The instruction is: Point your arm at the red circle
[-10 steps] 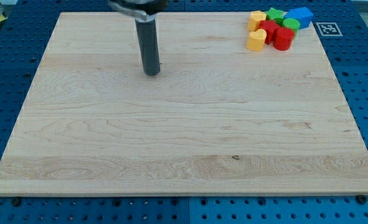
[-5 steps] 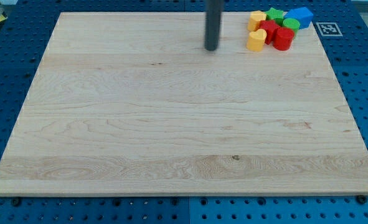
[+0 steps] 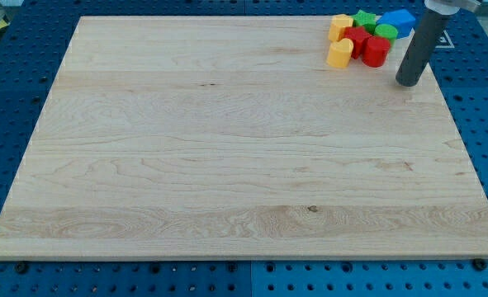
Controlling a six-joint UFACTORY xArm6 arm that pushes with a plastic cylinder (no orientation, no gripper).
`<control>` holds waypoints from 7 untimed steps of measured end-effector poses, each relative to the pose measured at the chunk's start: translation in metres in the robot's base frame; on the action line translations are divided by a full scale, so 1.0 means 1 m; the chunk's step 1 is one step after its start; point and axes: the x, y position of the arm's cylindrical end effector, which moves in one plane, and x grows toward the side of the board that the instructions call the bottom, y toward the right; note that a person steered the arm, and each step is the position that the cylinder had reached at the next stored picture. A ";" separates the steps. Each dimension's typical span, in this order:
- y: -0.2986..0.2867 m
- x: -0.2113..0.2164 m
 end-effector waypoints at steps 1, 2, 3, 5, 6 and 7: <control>0.015 0.000; 0.040 -0.010; 0.050 -0.050; 0.050 -0.057; 0.048 -0.065; 0.044 -0.063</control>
